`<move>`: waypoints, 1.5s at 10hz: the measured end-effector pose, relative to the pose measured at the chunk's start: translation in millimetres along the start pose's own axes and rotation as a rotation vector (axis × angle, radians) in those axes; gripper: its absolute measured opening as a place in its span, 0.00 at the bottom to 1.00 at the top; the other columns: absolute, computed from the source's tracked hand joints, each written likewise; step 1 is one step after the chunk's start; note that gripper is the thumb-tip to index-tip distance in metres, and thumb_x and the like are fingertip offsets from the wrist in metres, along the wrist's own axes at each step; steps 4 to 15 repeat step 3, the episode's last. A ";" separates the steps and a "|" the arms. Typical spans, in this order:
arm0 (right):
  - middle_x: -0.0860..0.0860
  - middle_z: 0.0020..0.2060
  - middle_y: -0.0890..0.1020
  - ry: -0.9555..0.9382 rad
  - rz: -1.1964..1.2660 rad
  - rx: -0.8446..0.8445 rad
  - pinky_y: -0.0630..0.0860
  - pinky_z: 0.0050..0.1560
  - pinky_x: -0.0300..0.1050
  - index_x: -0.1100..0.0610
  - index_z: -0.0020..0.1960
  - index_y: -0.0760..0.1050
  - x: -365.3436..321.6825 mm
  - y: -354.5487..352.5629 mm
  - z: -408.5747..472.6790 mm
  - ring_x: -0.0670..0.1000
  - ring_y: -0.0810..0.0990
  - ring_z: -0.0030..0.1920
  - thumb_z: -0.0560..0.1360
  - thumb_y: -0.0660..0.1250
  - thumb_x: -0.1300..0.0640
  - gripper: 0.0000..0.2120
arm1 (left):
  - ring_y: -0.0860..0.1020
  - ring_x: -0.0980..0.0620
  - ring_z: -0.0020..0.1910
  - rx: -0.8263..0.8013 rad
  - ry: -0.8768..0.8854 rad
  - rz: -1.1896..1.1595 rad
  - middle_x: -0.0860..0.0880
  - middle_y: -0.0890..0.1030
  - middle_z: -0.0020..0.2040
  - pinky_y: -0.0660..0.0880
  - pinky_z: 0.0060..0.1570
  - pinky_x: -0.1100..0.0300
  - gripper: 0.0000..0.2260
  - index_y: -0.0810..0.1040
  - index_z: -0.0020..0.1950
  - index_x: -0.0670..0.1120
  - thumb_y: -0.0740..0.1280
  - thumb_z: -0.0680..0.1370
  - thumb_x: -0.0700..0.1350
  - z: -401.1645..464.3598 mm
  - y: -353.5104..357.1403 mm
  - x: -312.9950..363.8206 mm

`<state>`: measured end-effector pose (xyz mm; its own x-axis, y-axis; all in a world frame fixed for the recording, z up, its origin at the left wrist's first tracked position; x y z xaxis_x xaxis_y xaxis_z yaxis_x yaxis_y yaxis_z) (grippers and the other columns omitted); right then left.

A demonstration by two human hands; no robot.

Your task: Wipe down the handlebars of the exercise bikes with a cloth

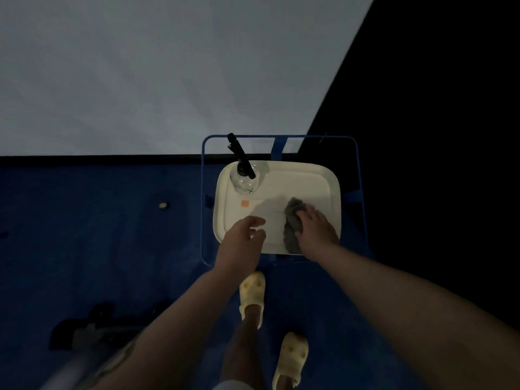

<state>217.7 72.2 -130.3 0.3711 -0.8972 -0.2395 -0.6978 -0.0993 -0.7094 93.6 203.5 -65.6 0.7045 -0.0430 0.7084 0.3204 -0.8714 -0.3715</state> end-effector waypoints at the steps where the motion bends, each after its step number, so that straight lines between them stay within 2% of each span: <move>1: 0.50 0.78 0.48 -0.021 -0.021 0.003 0.57 0.73 0.51 0.52 0.76 0.54 3.4 -4.8 -13.9 0.55 0.54 0.75 0.80 0.56 0.55 0.26 | 0.76 0.54 0.51 0.003 0.009 0.009 0.52 0.78 0.55 0.74 0.50 0.54 0.12 0.77 0.61 0.51 0.61 0.79 0.43 -3.1 -2.6 1.4; 2: 0.50 0.78 0.51 -0.032 0.077 0.038 0.60 0.72 0.52 0.52 0.76 0.55 7.0 -14.4 -43.6 0.55 0.56 0.74 0.80 0.57 0.57 0.26 | 0.76 0.53 0.51 0.011 0.020 0.020 0.51 0.78 0.55 0.74 0.49 0.53 0.12 0.76 0.61 0.50 0.61 0.79 0.44 -11.2 -7.9 10.3; 3: 0.50 0.77 0.52 -0.045 0.133 0.063 0.59 0.73 0.50 0.51 0.77 0.54 18.3 -13.8 -82.4 0.54 0.55 0.75 0.80 0.58 0.56 0.27 | 0.76 0.53 0.55 0.039 0.038 0.028 0.51 0.78 0.57 0.74 0.52 0.54 0.12 0.76 0.62 0.49 0.61 0.79 0.44 -28.7 -12.4 16.6; 15: 0.50 0.77 0.52 -0.045 0.133 0.063 0.59 0.73 0.50 0.51 0.77 0.54 18.3 -13.8 -82.4 0.54 0.55 0.75 0.80 0.58 0.56 0.27 | 0.76 0.53 0.55 0.039 0.038 0.028 0.51 0.78 0.57 0.74 0.52 0.54 0.12 0.76 0.62 0.49 0.61 0.79 0.44 -28.7 -12.4 16.6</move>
Point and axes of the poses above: each hand's wrist, its own z-axis towards the middle knuckle, its own y-axis out of the palm, x = y × z, the point moved 4 cm from there along z, towards the middle knuckle
